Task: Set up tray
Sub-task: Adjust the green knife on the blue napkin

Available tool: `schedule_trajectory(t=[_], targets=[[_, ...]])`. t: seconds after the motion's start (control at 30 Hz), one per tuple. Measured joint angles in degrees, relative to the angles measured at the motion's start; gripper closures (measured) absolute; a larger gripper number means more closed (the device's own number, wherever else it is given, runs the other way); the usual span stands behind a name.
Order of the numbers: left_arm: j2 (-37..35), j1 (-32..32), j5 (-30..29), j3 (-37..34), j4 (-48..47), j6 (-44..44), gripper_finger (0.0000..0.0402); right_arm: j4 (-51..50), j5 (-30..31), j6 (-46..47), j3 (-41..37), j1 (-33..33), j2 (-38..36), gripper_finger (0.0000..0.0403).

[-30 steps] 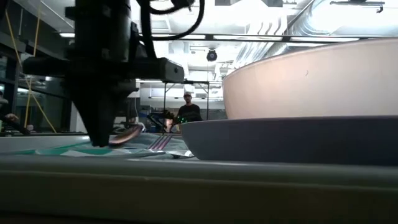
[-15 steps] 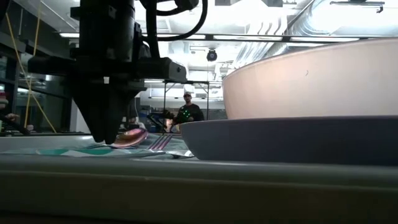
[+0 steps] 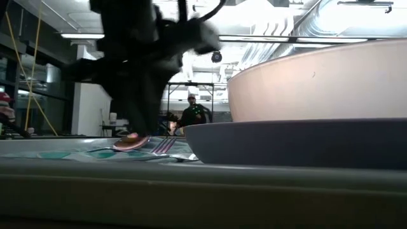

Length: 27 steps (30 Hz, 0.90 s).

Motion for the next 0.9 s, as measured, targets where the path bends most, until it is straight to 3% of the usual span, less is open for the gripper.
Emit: schedule_trajectory(t=[0.2, 0.9], targets=[[0.94, 0.0, 1.91, 0.04, 3.18, 7.78, 0.0305, 0.0, 0.0, -0.83, 0.0, -0.02, 0.0, 0.0403], [1.27, 0.02, 4.18, 0.02, 6.78, 12.31, 0.0305, 0.0, -0.2, -0.9, 0.0, -0.02, 0.0, 0.0403]])
